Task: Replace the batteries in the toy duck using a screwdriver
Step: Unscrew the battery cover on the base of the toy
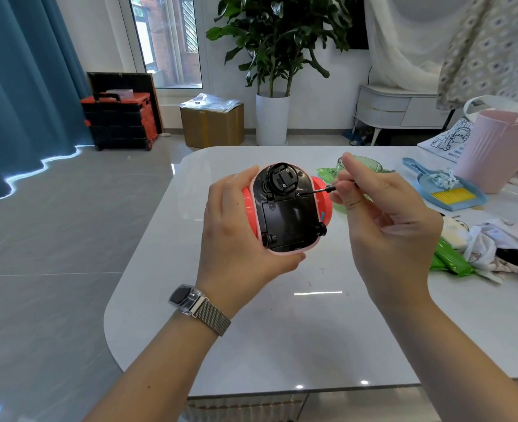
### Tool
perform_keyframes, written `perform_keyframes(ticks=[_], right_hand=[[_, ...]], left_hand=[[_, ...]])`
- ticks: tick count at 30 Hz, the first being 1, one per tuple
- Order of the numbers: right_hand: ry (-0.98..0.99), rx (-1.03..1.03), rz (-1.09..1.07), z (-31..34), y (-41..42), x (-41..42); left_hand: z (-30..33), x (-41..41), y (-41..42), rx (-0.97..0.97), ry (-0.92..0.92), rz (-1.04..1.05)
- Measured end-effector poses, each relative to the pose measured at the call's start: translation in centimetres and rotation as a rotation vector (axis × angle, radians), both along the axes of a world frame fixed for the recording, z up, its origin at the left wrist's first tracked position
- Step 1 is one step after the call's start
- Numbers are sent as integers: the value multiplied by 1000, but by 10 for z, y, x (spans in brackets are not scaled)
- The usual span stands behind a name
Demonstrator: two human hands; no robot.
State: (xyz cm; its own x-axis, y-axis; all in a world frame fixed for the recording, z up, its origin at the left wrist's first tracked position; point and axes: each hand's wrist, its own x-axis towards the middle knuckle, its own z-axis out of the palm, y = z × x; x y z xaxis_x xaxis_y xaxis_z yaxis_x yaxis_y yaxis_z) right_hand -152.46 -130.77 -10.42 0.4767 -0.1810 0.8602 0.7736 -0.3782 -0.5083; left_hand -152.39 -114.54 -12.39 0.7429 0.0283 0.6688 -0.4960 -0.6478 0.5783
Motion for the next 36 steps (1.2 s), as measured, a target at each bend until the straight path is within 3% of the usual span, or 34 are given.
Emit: perform_keyframes(ticks=[3, 8, 23, 36], right_hand=[[5, -15, 30, 1, 2, -2], [105, 156, 123, 3, 5, -5], [-34, 9, -125, -1, 0, -1], [43, 74, -17, -2, 4, -1]], left_hand=[[0, 0, 0, 0, -3, -2], [-1, -1, -2, 12, -3, -7], [-2, 0, -2, 1, -2, -8], [-4, 5, -2, -5, -22, 5]])
